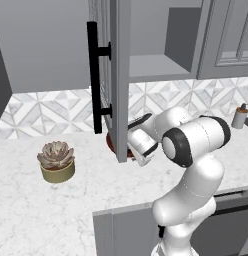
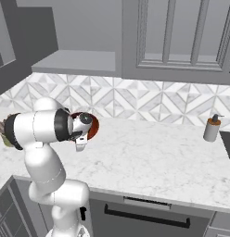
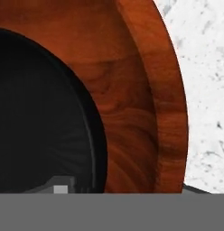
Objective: Pick up the bowls on the counter and stack them on top of one another in the open cabinet. Place the smaller bowl on top of the larger bowl.
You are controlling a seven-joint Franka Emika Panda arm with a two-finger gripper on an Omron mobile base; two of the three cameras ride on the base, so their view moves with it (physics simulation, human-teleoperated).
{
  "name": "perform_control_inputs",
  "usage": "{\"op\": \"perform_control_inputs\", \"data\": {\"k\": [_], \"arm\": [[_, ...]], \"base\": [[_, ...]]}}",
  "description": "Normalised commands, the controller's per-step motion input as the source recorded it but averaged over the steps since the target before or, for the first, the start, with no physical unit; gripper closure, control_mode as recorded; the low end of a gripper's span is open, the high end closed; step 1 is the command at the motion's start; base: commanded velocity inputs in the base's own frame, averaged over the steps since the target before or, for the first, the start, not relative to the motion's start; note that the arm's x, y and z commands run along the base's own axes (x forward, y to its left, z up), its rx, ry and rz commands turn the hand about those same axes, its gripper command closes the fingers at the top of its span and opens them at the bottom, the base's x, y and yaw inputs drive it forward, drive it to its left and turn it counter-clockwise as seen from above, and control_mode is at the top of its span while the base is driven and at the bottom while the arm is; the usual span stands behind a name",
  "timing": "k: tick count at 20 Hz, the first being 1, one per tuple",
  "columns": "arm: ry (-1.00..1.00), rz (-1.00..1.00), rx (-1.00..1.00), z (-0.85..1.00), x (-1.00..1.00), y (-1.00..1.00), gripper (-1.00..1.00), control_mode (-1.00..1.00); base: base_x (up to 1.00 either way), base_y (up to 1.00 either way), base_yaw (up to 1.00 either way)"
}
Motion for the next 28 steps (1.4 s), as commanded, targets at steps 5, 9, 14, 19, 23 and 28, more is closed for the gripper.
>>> {"op": "perform_control_inputs", "data": {"k": [5, 9, 14, 19, 23, 28], "arm": [[0.0, 0.0, 0.03, 0.17, -0.07, -0.01, 1.0, -1.0], [0.0, 0.01, 0.02, 0.74, -0.68, -0.16, 1.0, -1.0], [-0.06, 0.03, 0.0, 1.0, -0.85, -0.17, 1.0, -1.0], [0.0, 0.01, -0.01, 1.0, -0.75, -0.28, 1.0, -1.0], [0.0, 0.0, 0.0, 1.0, -0.79, -0.29, 1.0, -1.0], [0.0, 0.01, 0.0, 1.0, -0.69, -0.1, 1.0, -1.0]], "base": [[0.0, 0.0, 0.0], [0.0, 0.0, 0.0], [0.0, 0.0, 0.0], [0.0, 0.0, 0.0], [0.0, 0.0, 0.0], [0.0, 0.0, 0.0]]}}
